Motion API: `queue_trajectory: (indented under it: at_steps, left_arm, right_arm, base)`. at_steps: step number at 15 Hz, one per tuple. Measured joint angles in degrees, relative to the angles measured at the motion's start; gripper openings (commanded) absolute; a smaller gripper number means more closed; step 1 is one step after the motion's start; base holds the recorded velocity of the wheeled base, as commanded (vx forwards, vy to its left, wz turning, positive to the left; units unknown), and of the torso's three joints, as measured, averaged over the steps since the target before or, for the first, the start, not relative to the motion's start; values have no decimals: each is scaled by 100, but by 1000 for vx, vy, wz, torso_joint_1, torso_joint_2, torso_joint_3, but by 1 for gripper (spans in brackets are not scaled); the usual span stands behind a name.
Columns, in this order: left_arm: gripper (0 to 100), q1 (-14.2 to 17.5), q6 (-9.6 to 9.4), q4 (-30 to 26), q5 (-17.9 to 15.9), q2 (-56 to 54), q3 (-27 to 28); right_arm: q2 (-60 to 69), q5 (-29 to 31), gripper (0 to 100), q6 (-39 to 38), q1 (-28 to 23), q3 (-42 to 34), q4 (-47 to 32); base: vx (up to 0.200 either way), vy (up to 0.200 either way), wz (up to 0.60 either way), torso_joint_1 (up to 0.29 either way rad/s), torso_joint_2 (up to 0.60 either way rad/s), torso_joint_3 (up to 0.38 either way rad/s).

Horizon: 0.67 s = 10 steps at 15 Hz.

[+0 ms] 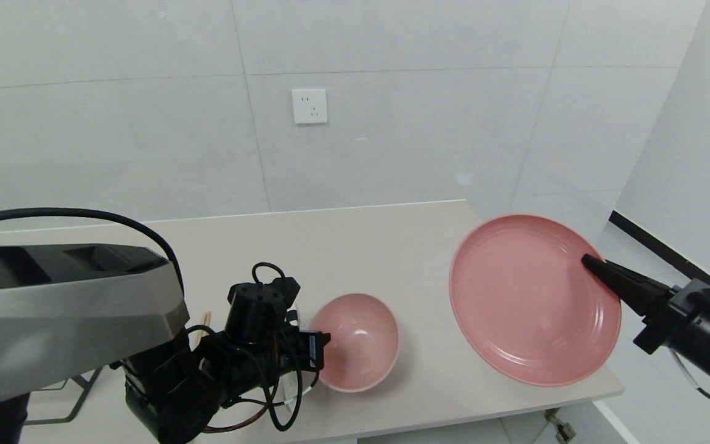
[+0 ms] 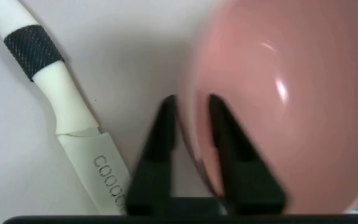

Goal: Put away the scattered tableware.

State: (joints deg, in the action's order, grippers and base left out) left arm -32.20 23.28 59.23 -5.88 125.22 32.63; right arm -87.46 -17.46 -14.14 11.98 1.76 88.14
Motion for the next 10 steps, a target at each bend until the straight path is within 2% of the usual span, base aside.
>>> queue_trajectory:
  at_steps: [3,7,10]
  left_arm:
    - [0,23,-46,328,115,-89,-34]
    - [0,85,-660,601,126,-566,-282]
    - [0,144,-859,794,243,-1103,-527]
  right_arm:
    - [0,0,0,66,-2,2,0]
    - [0,-2,0,99,2,-13,-1]
    - [-15,-2,0,249,6,-35,-9]
  base:
    - [0,0,0,0,0,0]
    - [0,0,0,0,0,0]
    - [0,0,0,0,0,0]
